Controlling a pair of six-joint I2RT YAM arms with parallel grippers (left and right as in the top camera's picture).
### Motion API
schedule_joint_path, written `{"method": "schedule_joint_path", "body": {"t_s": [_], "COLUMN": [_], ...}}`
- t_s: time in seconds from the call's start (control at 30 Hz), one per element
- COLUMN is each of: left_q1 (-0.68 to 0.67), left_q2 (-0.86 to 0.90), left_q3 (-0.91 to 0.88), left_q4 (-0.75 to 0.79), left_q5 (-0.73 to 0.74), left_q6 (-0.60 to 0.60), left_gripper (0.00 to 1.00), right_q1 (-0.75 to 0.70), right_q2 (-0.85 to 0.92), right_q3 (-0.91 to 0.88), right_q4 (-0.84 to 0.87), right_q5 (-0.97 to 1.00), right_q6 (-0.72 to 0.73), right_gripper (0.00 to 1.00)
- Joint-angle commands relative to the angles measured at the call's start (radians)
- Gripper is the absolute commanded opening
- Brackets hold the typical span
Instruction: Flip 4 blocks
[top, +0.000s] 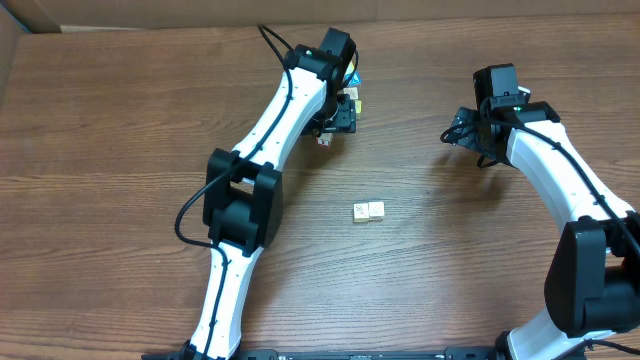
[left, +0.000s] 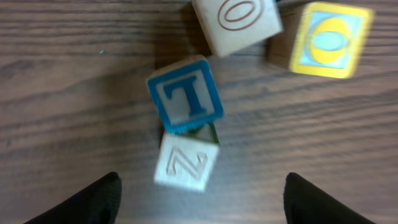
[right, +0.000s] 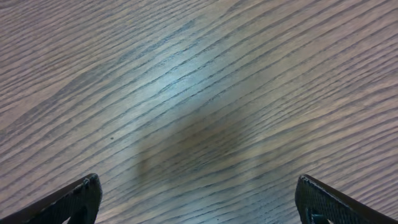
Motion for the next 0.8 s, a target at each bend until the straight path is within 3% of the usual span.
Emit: {"method": "schedule_joint_path", "body": {"t_s": [0.0, 0.2, 0.7, 0.77], "left_q1": [-0.001, -0.001, -0.001, -0.001], "left_q2": [0.044, 0.05, 0.05, 0.048], "left_q3": [-0.002, -0.002, -0.002, 0.001], "left_q4": [0.014, 0.05, -0.013, -0.029], "left_q5": [-0.053, -0.053, -0.042, -0.042], "left_q6": [0.063, 0.103, 0.103, 0.104], "left_gripper": [0.73, 0.47, 0.35, 0.26], "right_q1": [0.002, 0.002, 0.002, 0.002], "right_q2": [-0.007, -0.007, -0.007, -0.007], "right_q3": [0.016, 0.016, 0.016, 0.016], "right_q4": [0.006, 0.006, 0.006, 0.006], "right_q5": [0.014, 0.014, 0.014, 0.014], "right_q6": [-0.006, -0.006, -0.006, -0.006], "right_gripper": [1.0, 1.0, 1.0, 1.0]}}
